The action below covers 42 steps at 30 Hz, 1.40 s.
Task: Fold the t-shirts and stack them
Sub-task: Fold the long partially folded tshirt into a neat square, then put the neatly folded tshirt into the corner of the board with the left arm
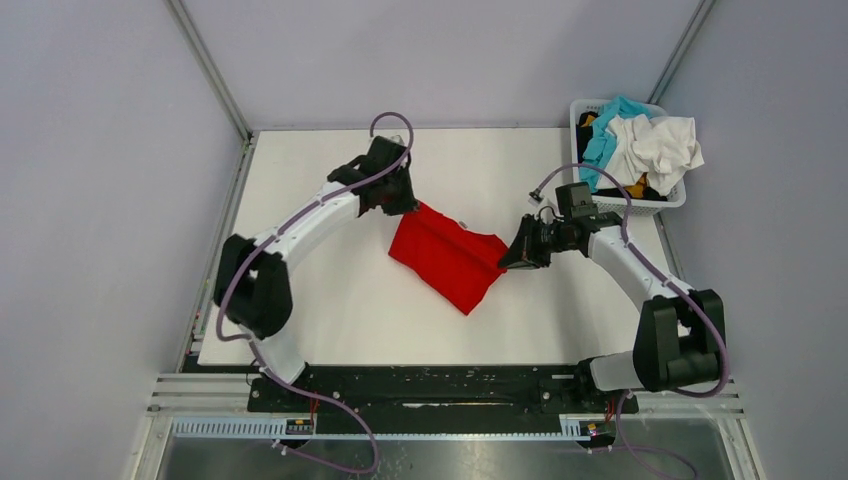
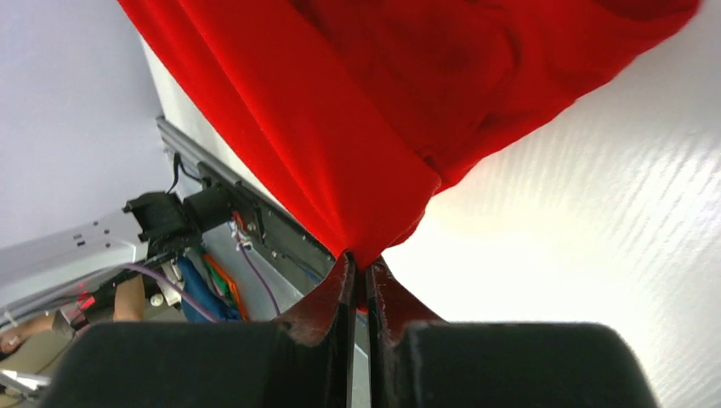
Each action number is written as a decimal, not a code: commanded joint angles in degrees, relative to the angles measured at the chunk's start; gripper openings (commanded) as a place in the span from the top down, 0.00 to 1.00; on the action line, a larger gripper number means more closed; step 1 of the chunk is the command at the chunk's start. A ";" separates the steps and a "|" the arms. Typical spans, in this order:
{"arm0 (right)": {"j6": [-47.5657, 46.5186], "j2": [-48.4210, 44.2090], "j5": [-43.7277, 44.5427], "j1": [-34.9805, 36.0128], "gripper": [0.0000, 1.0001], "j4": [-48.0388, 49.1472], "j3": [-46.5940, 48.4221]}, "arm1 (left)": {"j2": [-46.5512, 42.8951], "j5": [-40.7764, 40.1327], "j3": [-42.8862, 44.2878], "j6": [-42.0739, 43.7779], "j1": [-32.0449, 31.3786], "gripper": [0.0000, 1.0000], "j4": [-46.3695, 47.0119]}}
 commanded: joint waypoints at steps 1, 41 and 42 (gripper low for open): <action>-0.83 4.34 3.48 -2.25 0.88 -1.23 2.39 | 6.77 -4.46 8.59 3.60 2.28 1.00 3.06; 13.67 22.54 2.56 13.23 0.01 25.72 -1.61 | 25.04 5.89 8.43 -0.30 3.99 0.01 0.70; 12.68 22.41 2.93 13.23 0.01 24.82 -2.46 | 23.44 5.60 5.58 -0.61 3.88 0.01 1.40</action>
